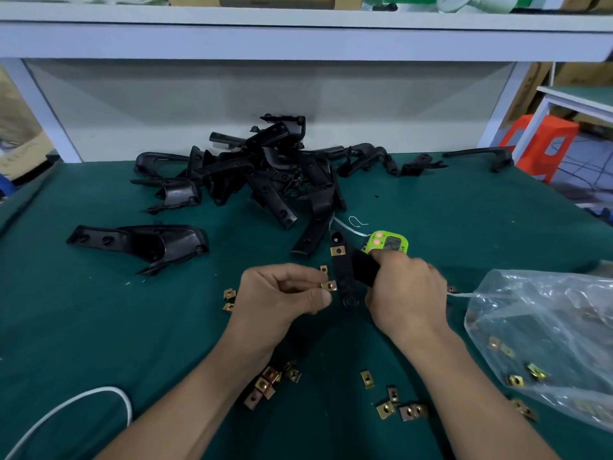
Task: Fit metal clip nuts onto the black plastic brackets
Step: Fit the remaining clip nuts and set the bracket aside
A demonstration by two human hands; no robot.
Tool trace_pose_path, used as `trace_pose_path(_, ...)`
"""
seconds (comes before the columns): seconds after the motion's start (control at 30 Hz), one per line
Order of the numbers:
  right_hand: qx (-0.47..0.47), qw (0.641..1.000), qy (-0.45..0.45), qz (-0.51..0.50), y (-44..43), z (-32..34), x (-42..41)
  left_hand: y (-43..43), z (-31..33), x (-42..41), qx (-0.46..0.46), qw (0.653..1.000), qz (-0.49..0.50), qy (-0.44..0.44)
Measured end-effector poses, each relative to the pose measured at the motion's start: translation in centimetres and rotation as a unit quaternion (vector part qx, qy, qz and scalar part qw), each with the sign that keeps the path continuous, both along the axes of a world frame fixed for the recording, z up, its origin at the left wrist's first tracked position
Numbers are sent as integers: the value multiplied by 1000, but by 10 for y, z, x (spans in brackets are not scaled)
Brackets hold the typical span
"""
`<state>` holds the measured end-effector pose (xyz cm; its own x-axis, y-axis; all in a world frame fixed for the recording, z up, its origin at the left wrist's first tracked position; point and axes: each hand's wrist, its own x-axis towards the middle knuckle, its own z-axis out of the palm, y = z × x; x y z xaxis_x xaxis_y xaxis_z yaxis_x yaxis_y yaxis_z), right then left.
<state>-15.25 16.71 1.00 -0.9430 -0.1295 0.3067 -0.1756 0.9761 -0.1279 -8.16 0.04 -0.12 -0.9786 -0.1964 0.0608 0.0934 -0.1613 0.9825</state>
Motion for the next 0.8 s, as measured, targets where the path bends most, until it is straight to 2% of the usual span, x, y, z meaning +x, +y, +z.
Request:
trace_pose_path(0.23, 13, 1000, 3, -2, 0, 2, 1, 0, 0, 2, -18, 1000, -11, -7)
trace_pose_path(0.33, -9, 1000, -18, 8, -1, 4, 2, 1, 0, 2, -26, 1000, -6, -8)
trace_pose_path(0.8, -3, 1000, -4, 5, -5, 6, 7, 0, 4, 2, 0, 1000, -8, -13)
